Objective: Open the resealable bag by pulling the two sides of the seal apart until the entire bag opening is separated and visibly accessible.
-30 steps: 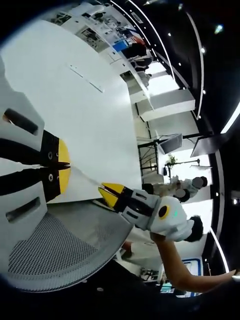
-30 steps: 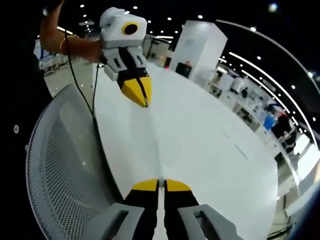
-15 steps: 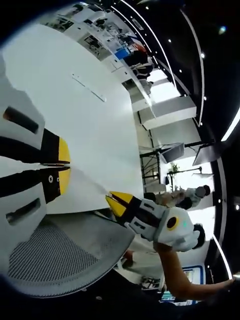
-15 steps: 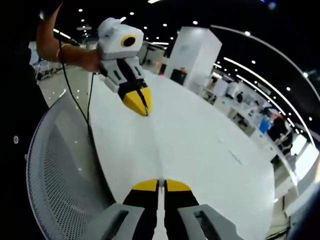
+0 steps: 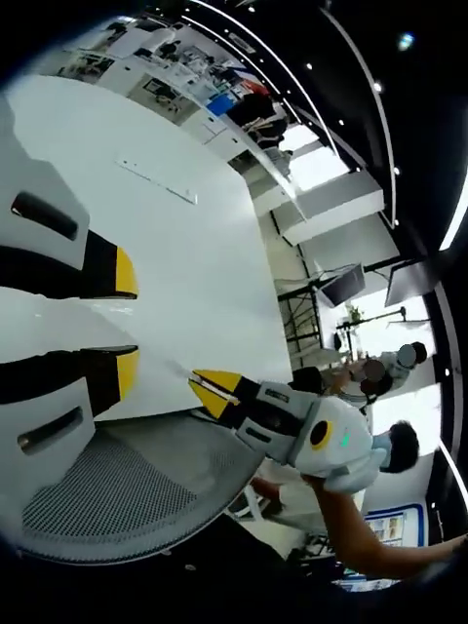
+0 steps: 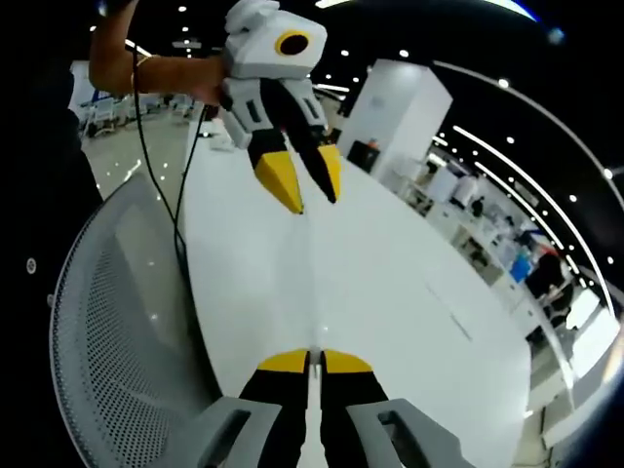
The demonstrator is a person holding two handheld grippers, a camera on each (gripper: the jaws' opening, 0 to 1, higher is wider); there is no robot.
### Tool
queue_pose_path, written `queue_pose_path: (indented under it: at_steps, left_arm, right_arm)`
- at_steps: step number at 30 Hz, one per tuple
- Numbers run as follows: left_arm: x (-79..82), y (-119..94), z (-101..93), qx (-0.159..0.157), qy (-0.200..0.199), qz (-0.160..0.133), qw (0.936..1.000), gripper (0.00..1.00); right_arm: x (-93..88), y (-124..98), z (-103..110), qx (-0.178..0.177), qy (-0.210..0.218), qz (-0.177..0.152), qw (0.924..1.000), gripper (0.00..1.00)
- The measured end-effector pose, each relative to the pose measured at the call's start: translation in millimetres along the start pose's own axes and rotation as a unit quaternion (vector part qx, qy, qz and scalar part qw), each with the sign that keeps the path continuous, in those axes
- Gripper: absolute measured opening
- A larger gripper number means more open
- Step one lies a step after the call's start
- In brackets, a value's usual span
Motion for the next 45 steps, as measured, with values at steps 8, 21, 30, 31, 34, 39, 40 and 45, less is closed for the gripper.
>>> queue_pose_path:
  at_steps: [8,21,30,31,34,39,40,45]
  left_arm:
    - [10.4,15.5,-3.2,-0.006,0.044,0.028,0.9986,0.17]
    - [9.3,33.7,-14.9,-0.034,0.071,0.053,0.9955,0.17]
    - [5.8,36.7,-18.5,-0.042,0.073,0.061,0.9946,0.17]
    - [5.7,36.5,-19.0,-0.043,0.074,0.061,0.9944,0.17]
    - [6.0,36.6,-21.4,-0.049,0.075,0.061,0.9941,0.17]
    - [4.0,39.0,-24.6,-0.055,0.083,0.069,0.9927,0.17]
    - [4.2,39.1,-24.6,-0.055,0.082,0.069,0.9927,0.17]
    - [2.5,40.1,-25.4,-0.061,0.081,0.072,0.9922,0.17]
  right_arm:
    - [4.8,1.4,7.3,0.005,-0.023,0.001,0.9997,0.0]
    - [9.3,0.1,10.2,0.01,-0.031,-0.006,0.9994,0.0]
    - [10.6,-0.4,11.7,0.011,-0.036,-0.007,0.9993,0.0]
    - [10.5,-0.1,11.7,0.012,-0.036,-0.007,0.9993,0.0]
    - [11.9,-0.5,11.8,0.011,-0.037,-0.009,0.9992,0.0]
    - [15.3,-0.8,15.2,0.011,-0.056,-0.014,0.9983,0.0]
    - [15.3,-0.6,15.9,0.011,-0.057,-0.012,0.9982,0.0]
    - [16.6,-2.0,16.2,0.009,-0.063,-0.016,0.9978,0.0]
Point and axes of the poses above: the point that each gripper's makers call its tool centre point, and the gripper's own axes: y roughly forward along the fingers, z roughly to its left, x roughly out of its top, the point moved 4 cm from there along -y, roughly backward along the fingers, and after that the axes turned 10 degrees about z, right-handed, at the moved point
